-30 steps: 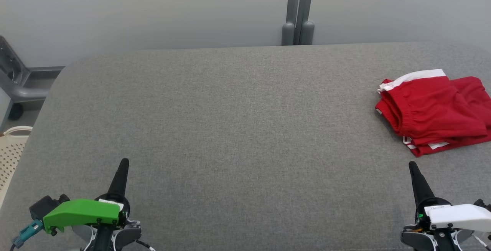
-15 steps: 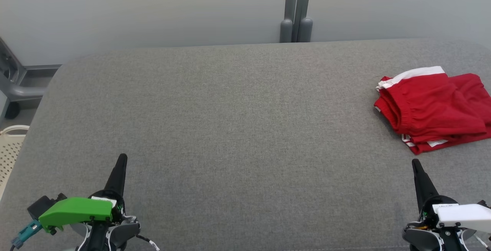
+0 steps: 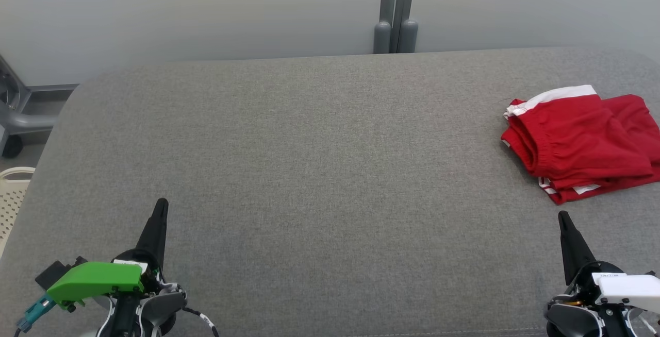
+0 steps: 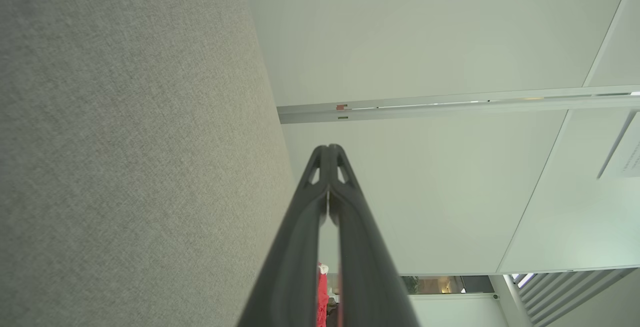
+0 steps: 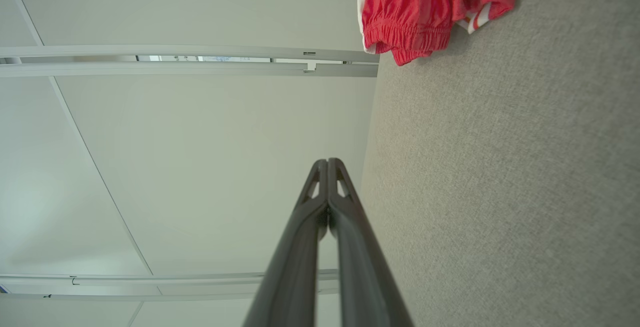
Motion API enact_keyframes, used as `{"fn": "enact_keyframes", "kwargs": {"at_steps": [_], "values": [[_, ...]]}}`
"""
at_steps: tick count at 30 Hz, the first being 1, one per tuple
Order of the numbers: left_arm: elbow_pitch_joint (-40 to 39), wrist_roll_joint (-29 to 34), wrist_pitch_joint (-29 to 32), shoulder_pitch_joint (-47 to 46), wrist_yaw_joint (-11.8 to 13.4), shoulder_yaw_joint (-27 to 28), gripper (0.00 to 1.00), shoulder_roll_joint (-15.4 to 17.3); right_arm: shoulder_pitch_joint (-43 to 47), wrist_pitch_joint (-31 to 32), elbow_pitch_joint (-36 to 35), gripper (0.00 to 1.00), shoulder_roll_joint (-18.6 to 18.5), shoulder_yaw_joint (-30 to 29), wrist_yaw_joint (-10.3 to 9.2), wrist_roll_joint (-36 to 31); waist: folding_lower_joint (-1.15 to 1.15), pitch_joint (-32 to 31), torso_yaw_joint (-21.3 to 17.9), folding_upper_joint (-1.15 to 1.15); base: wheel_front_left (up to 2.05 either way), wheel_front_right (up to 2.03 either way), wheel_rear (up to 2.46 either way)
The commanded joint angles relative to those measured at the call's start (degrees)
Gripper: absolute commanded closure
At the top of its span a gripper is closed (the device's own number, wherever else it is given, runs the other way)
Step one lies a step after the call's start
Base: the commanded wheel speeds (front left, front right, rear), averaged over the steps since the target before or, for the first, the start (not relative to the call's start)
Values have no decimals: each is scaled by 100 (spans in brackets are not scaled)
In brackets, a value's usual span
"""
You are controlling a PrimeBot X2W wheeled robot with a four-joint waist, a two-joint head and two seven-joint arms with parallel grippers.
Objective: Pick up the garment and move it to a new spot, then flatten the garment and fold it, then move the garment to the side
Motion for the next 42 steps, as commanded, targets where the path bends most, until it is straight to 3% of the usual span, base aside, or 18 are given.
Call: {"fn": "enact_keyframes", "kwargs": {"at_steps": [1, 42], "values": [[-35, -110, 26, -103, -35, 38, 100, -10, 66, 26, -45, 100, -27, -21, 2, 104, 0, 6, -4, 0, 0, 0, 0], [-41, -272, 81, -114, -66, 90, 100, -35, 76, 44, -72, 100, -27, -37, 2, 318, 0, 33, -21, 0, 0, 0, 0]]}}
